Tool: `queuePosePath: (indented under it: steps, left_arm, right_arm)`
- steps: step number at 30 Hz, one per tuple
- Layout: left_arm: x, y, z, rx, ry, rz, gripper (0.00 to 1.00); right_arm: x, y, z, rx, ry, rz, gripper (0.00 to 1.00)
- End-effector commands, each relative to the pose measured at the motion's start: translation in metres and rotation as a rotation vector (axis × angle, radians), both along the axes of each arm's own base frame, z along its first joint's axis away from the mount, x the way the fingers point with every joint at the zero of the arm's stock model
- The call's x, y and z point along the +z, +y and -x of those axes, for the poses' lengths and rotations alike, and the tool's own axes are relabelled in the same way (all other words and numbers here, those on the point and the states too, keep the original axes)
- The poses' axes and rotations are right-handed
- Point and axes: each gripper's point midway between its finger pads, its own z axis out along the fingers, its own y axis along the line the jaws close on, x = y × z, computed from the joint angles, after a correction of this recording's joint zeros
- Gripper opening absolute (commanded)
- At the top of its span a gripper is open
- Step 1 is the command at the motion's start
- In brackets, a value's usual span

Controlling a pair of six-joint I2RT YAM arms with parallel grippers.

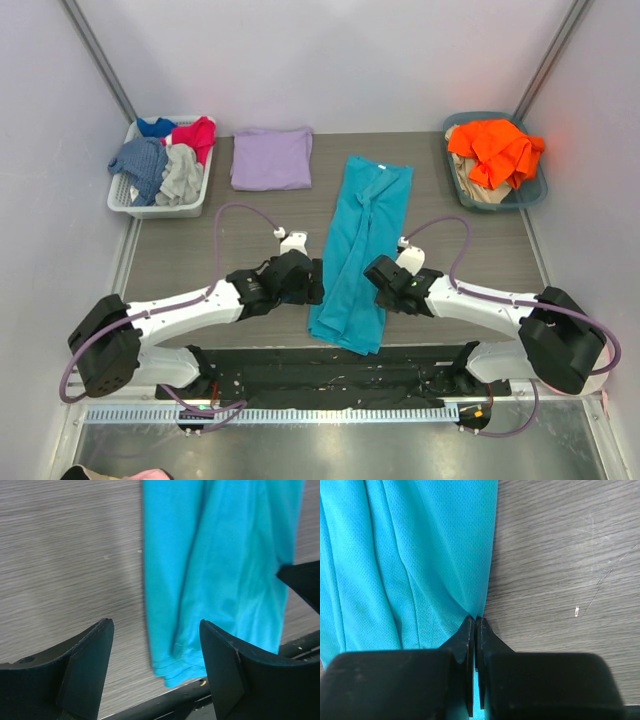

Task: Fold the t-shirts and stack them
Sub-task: Fold the tshirt

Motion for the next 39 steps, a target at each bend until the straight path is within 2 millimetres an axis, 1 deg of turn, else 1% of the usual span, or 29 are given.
queuePosePath:
  steps: [1,2,4,5,6,8,9,10,11,12,13,14,16,18,19,22,23,24,26,27,30,31,34,39]
  left_arm:
    - [0.016,-0.04,-0.002,-0.063,-0.035,0.111,0.73]
    - [0.015,-0.042,-0.001,-0.065,-0.031,0.115,0.73]
    - [0.012,-0.045,0.002,-0.069,-0.025,0.123,0.73]
    - [0.012,-0.043,0.001,-0.061,-0.032,0.123,0.73]
    - [0.012,-0.041,0.0,-0.055,-0.036,0.121,0.73]
    - [0.014,-0.034,0.001,-0.037,-0.049,0.118,0.74]
    - [0.012,-0.028,0.0,-0.02,-0.055,0.104,0.75]
    - [0.011,-0.025,0.001,-0.014,-0.057,0.104,0.76]
    - [0.017,-0.025,0.002,-0.006,-0.065,0.128,0.76]
    - [0.02,-0.027,0.003,-0.014,-0.066,0.148,0.76]
    - [0.02,-0.028,0.005,-0.023,-0.063,0.159,0.75]
    - [0.021,-0.031,0.006,-0.036,-0.06,0.174,0.75]
    - [0.024,-0.046,0.011,-0.09,-0.046,0.232,0.74]
    - [0.019,-0.058,0.014,-0.13,-0.036,0.262,0.73]
    - [0.022,-0.065,0.014,-0.147,-0.041,0.285,0.74]
    - [0.011,-0.074,0.013,-0.172,-0.034,0.266,0.74]
    - [0.009,-0.076,0.012,-0.174,-0.031,0.262,0.74]
    - [0.005,-0.077,0.012,-0.175,-0.025,0.251,0.75]
    - [-0.001,-0.076,0.01,-0.172,-0.025,0.235,0.75]
    - [-0.007,-0.074,0.011,-0.169,-0.017,0.222,0.76]
    - [-0.015,-0.072,0.011,-0.162,-0.01,0.211,0.77]
    - [-0.021,-0.071,0.012,-0.16,-0.002,0.199,0.77]
    - [-0.03,-0.068,0.012,-0.145,0.01,0.188,0.79]
    - [-0.041,-0.068,0.015,-0.141,0.037,0.184,0.8]
  right_arm:
    - [0.007,0.005,-0.007,-0.001,-0.029,-0.024,0.15]
    - [0.011,0.007,-0.008,0.005,-0.037,-0.033,0.34]
    - [0.019,0.006,-0.009,0.003,-0.053,-0.036,0.48]
    - [0.024,0.006,-0.01,0.001,-0.065,-0.041,0.55]
    - [0.036,0.005,-0.011,-0.002,-0.088,-0.052,0.57]
    - [0.051,-0.001,-0.014,-0.014,-0.128,-0.05,0.6]
    - [0.066,-0.001,-0.016,-0.011,-0.159,-0.071,0.61]
    - [0.073,-0.003,-0.017,-0.003,-0.176,-0.067,0.61]
    - [0.08,-0.005,-0.019,-0.003,-0.195,-0.063,0.61]
    - [0.091,-0.006,-0.019,-0.004,-0.209,-0.071,0.61]
    - [0.095,-0.007,-0.019,-0.006,-0.217,-0.065,0.61]
    - [0.103,-0.008,-0.021,-0.01,-0.23,-0.066,0.61]
    - [0.111,-0.011,-0.019,-0.014,-0.237,-0.072,0.61]
    - [0.118,-0.012,-0.018,-0.023,-0.249,-0.093,0.61]
    - [0.127,-0.014,-0.017,-0.029,-0.272,-0.119,0.61]
    - [0.14,-0.02,-0.015,-0.05,-0.312,-0.147,0.61]
    - [0.15,-0.023,-0.014,-0.056,-0.335,-0.165,0.61]
    - [0.152,-0.029,-0.012,-0.065,-0.336,-0.151,0.61]
    - [0.16,-0.033,-0.01,-0.069,-0.345,-0.151,0.61]
    - [0.159,-0.035,-0.008,-0.067,-0.337,-0.142,0.61]
    - [0.162,-0.038,-0.006,-0.067,-0.341,-0.147,0.62]
    - [0.162,-0.038,-0.005,-0.067,-0.341,-0.149,0.63]
    - [0.163,-0.039,-0.003,-0.07,-0.345,-0.159,0.65]
    - [0.161,-0.042,-0.002,-0.073,-0.34,-0.151,0.65]
